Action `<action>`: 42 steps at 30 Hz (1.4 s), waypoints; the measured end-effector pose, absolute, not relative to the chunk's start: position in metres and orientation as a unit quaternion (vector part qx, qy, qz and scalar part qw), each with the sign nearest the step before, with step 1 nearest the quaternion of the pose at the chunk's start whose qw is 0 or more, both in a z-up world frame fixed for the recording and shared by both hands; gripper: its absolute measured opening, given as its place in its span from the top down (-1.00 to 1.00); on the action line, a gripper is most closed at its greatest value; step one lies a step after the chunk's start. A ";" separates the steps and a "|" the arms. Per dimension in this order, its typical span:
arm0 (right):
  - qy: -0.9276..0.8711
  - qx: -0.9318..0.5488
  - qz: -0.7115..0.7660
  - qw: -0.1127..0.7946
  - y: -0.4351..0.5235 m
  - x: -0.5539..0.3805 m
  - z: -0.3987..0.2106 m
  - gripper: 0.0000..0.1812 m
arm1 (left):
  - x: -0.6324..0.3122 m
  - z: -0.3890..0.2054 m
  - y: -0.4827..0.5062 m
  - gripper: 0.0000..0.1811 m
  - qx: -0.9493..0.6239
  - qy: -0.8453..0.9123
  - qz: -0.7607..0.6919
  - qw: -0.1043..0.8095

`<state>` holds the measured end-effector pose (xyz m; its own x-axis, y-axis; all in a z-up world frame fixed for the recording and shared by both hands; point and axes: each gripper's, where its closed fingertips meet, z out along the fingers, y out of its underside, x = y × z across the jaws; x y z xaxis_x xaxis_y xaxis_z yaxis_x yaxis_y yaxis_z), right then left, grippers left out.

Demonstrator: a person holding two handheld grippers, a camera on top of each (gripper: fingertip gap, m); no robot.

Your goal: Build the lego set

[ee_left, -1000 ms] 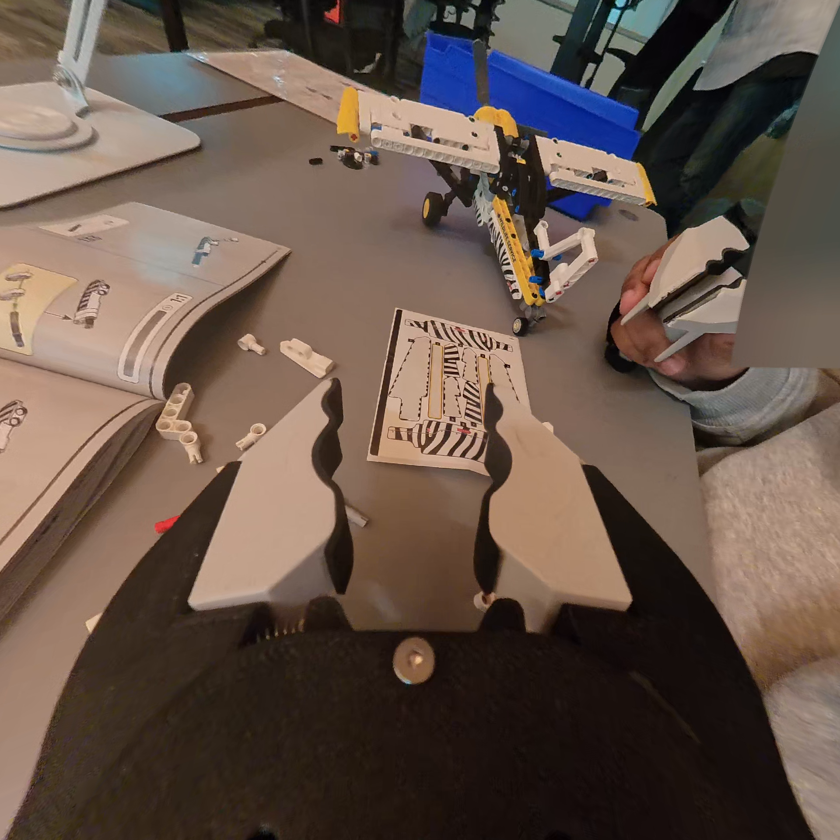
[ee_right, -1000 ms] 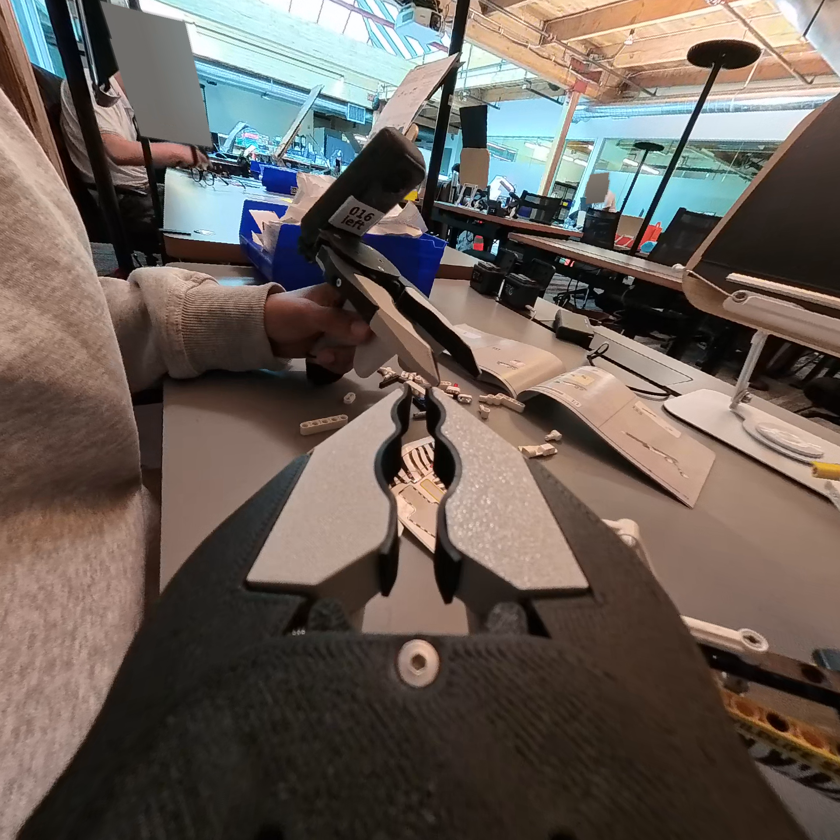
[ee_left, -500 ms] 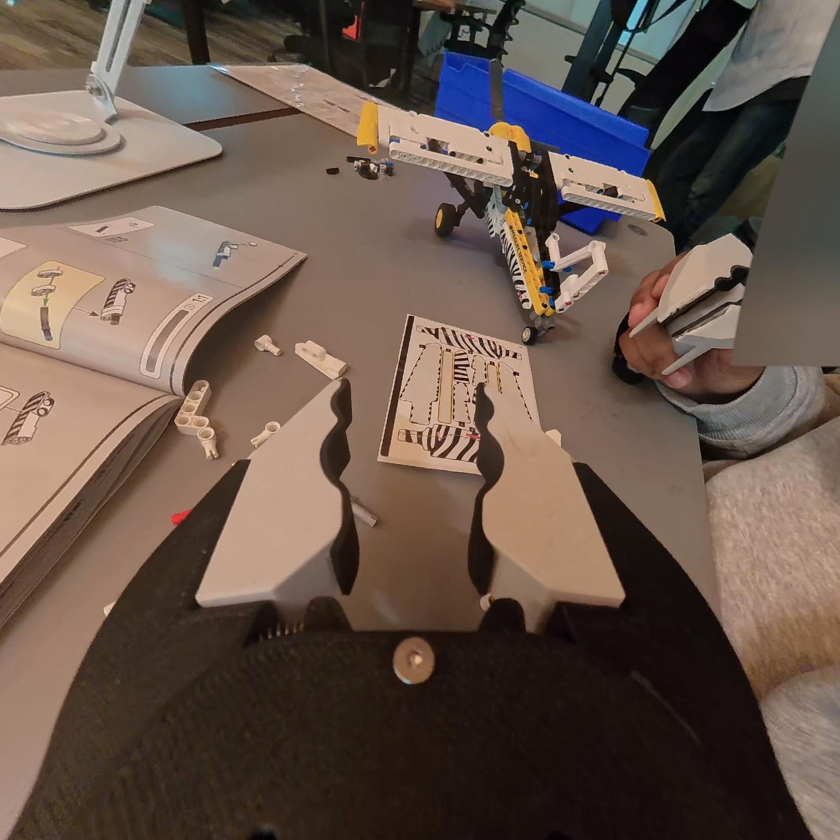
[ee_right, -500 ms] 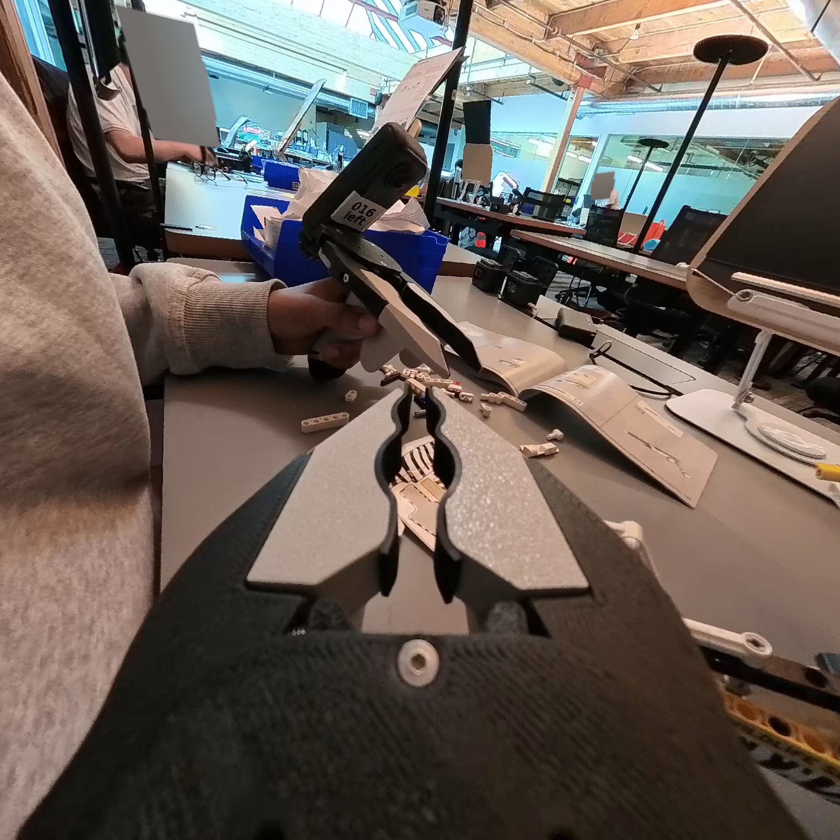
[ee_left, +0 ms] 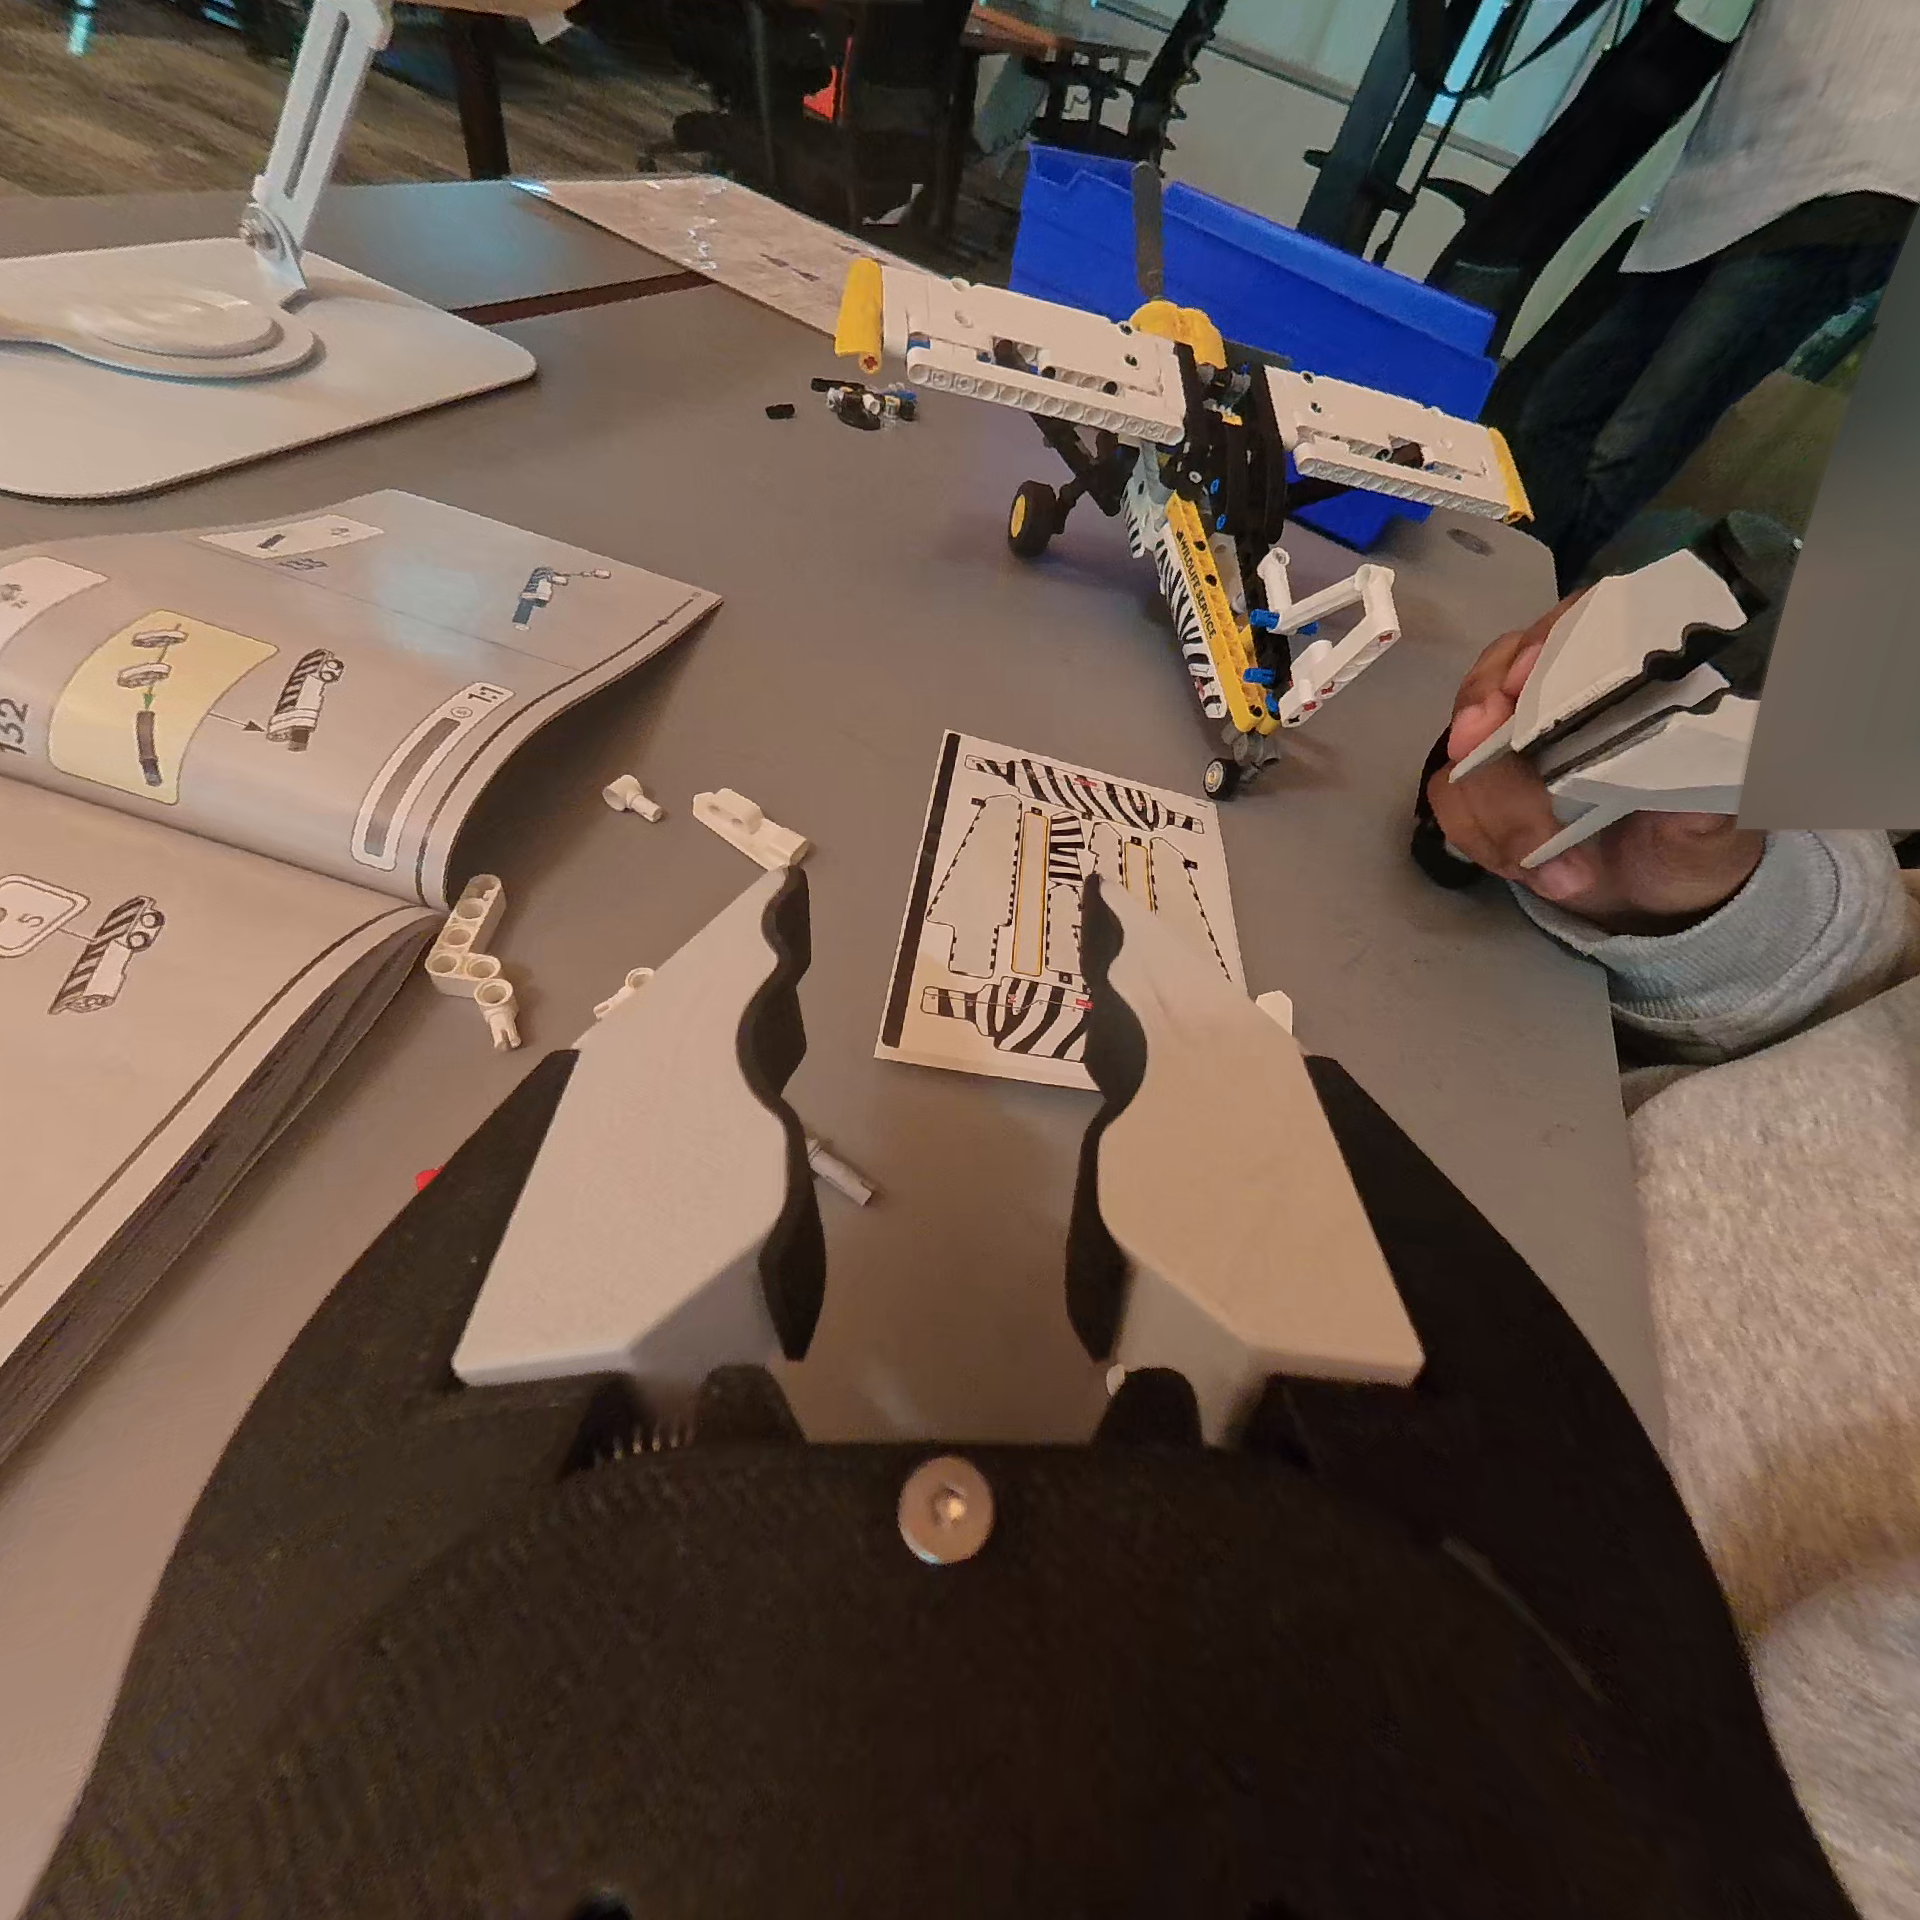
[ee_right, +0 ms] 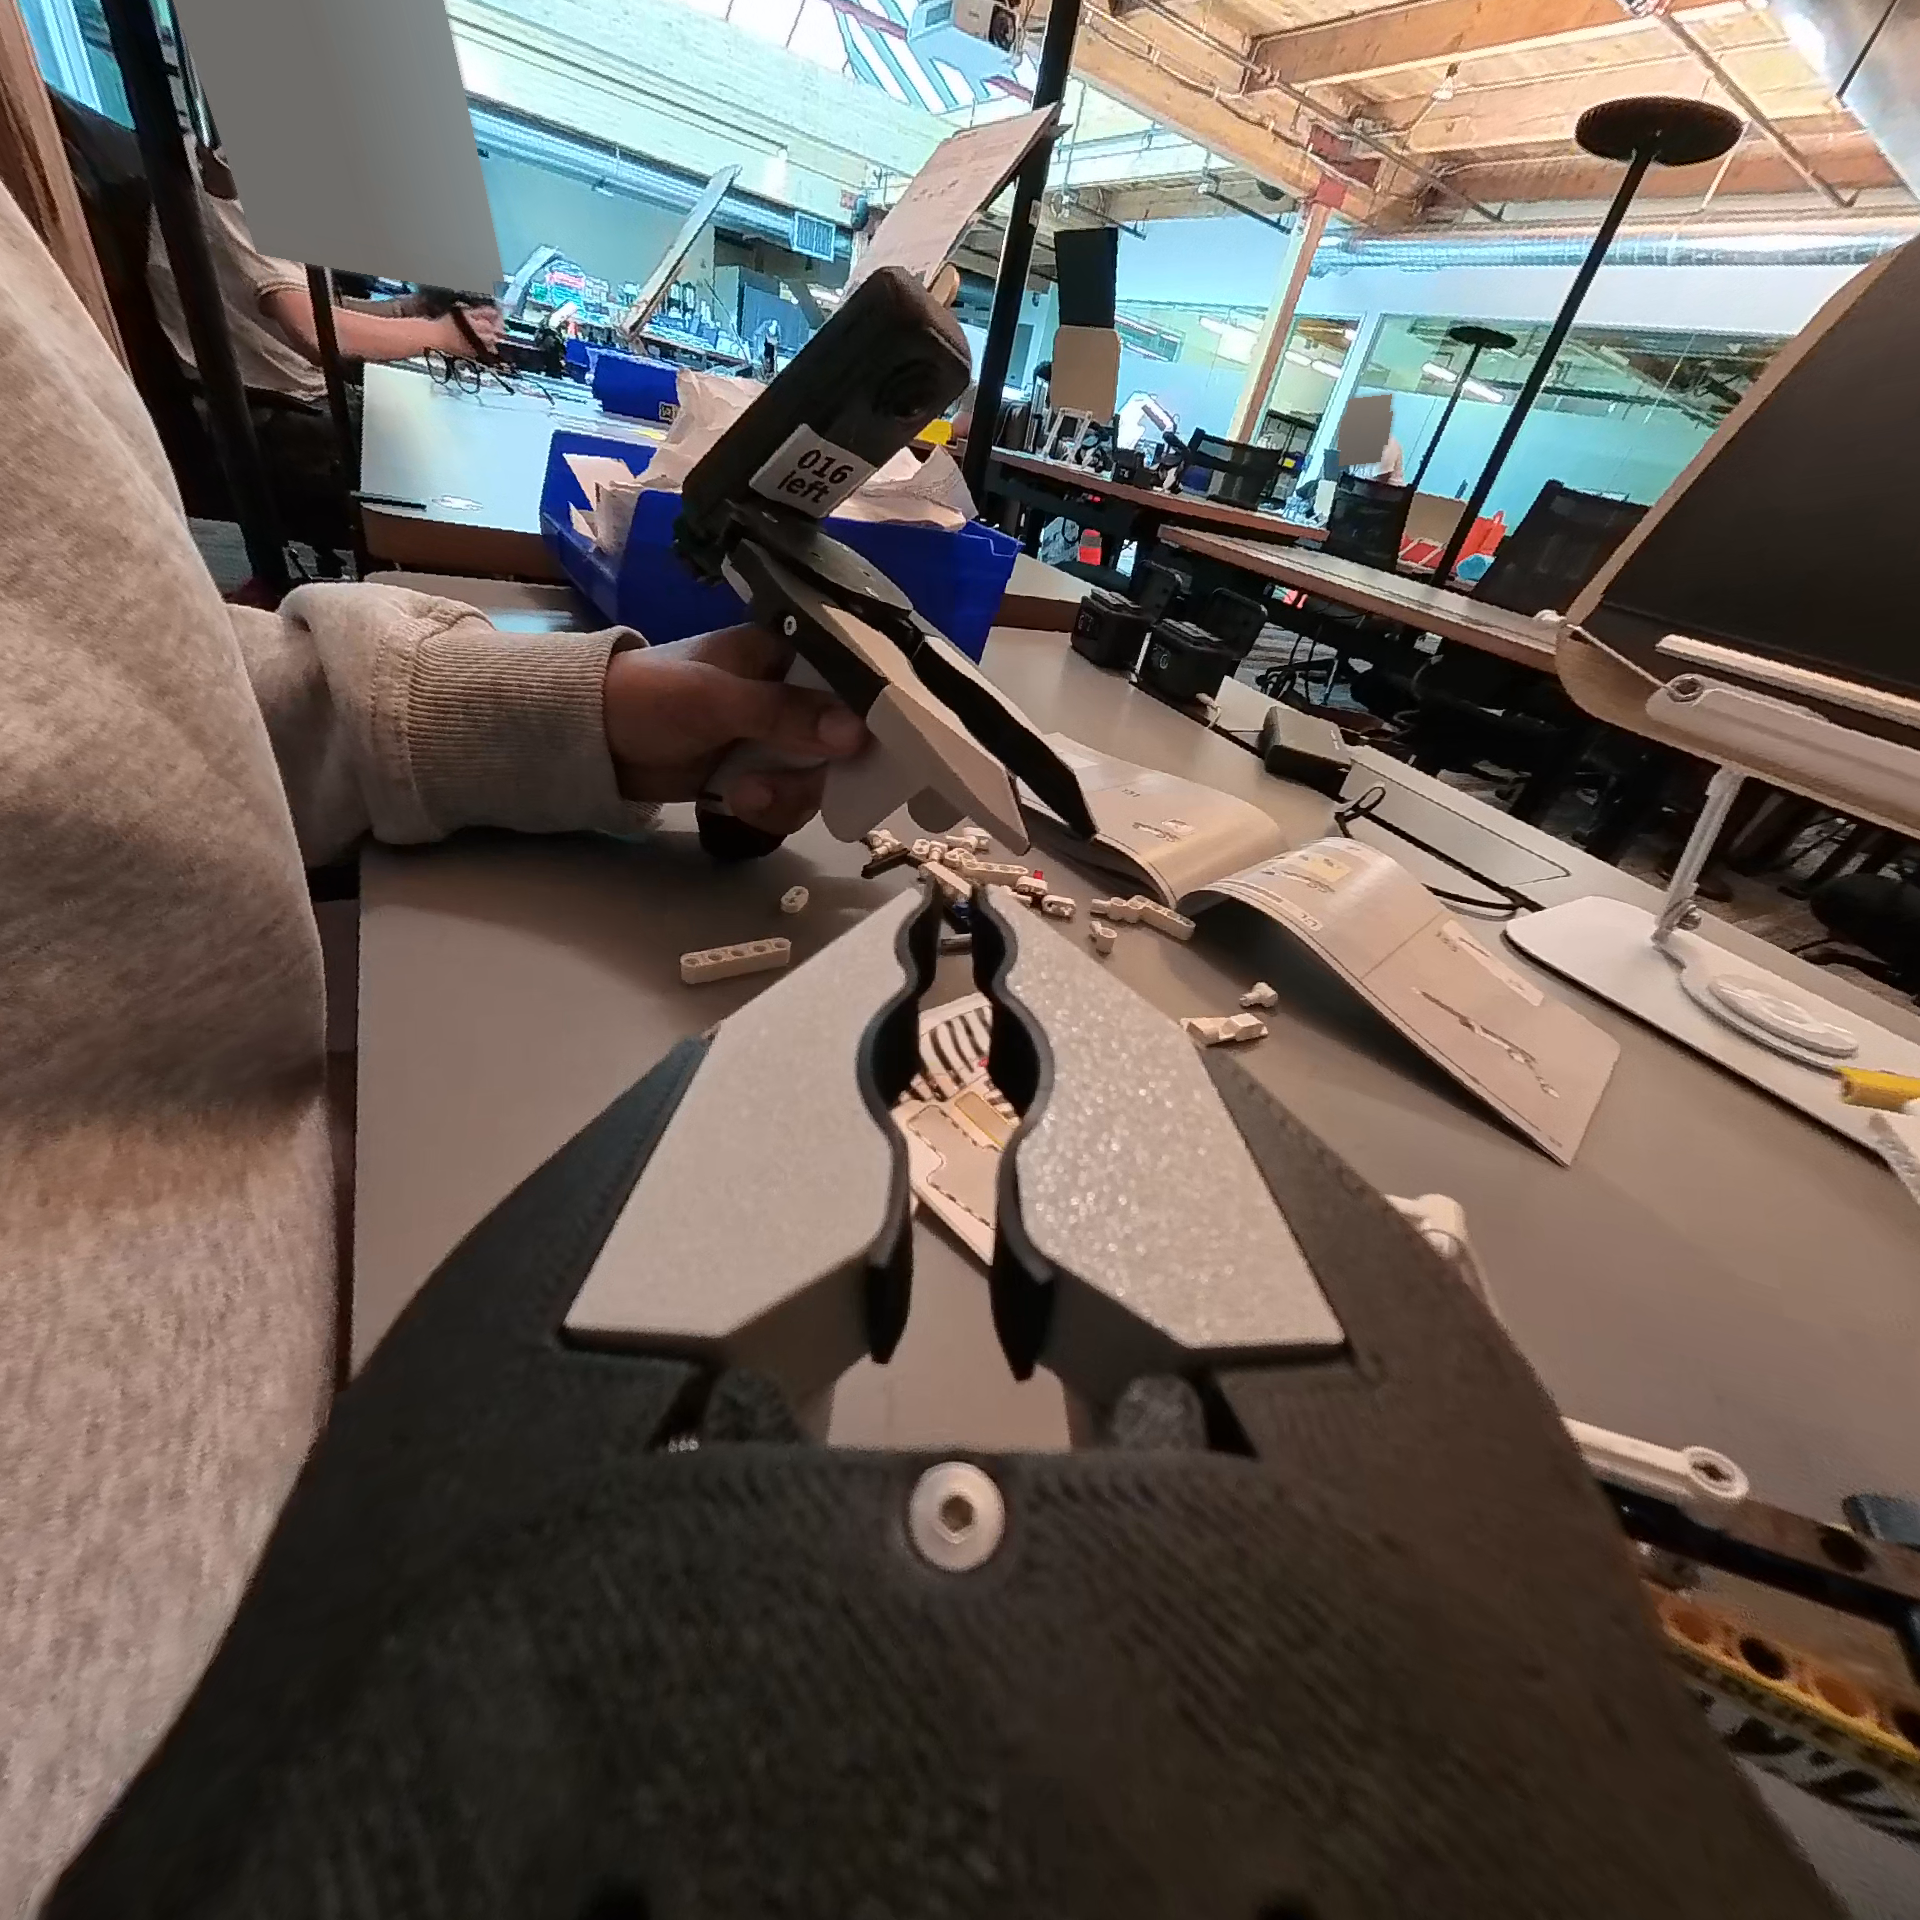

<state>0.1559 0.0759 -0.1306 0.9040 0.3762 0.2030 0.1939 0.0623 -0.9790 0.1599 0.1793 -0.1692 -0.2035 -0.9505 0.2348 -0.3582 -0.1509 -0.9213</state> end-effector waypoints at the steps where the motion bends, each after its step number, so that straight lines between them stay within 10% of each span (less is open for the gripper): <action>1: -0.212 -0.682 0.061 0.698 0.076 0.156 -0.131 0.96 | 0.160 -0.169 0.179 0.43 -0.561 0.583 -0.511 0.290; 42: -0.253 -0.679 0.029 0.688 0.072 0.140 -0.137 0.98 | 0.160 -0.171 0.176 0.48 -0.557 0.593 -0.505 0.288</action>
<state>0.1400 0.0719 -0.1367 0.8704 0.3841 0.3081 0.3029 0.0758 -0.9500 0.1596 0.1762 -0.1714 -0.2137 -0.9517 0.2203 -0.3700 -0.1299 -0.9199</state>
